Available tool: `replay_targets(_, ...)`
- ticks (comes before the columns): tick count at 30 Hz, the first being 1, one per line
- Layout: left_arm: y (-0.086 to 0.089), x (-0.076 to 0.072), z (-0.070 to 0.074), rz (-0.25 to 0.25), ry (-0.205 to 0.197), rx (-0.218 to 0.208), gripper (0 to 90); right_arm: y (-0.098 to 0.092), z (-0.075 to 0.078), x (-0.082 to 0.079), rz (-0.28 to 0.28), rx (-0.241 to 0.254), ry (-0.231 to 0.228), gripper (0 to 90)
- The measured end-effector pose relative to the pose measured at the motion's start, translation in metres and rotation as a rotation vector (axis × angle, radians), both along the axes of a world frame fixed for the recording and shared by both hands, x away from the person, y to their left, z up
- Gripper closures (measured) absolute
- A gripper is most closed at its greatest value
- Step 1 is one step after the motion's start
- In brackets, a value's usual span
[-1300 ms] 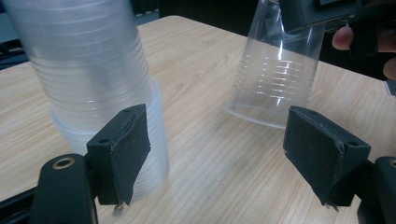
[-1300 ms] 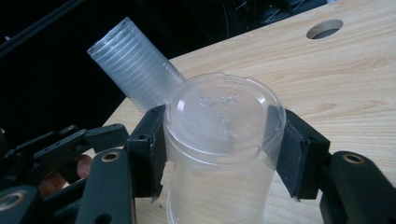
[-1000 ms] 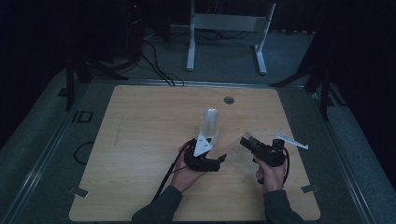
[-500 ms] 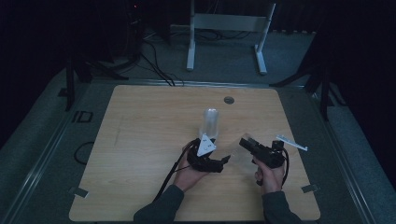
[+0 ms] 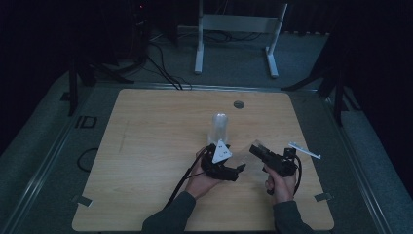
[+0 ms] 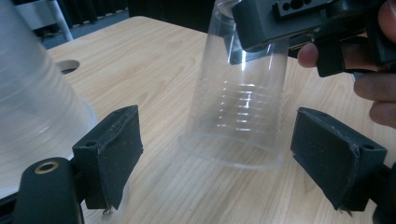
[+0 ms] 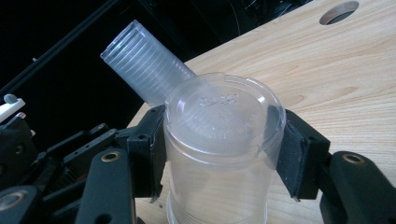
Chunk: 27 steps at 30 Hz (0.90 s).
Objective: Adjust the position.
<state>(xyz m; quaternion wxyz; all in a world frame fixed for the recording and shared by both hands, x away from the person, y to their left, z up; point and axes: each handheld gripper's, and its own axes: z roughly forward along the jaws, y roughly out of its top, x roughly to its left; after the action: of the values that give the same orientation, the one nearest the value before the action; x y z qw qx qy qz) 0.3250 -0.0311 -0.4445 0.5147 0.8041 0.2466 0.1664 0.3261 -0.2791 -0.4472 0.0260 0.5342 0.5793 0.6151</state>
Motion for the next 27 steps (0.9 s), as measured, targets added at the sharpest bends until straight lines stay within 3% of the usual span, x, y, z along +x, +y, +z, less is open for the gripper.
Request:
replay_targets(6, -0.004, 0.003, -0.001, -0.018, 0.015, -0.032, 16.3, -0.001, -0.001, -0.001, 0.001, 0.023, 0.003, 41.4)
replay_targets(27, -0.018, 0.009, -0.011, -0.032, 0.014, -0.082, 15.4, -0.001, -0.002, 0.000, 0.018, 0.103, 0.016, 41.5)
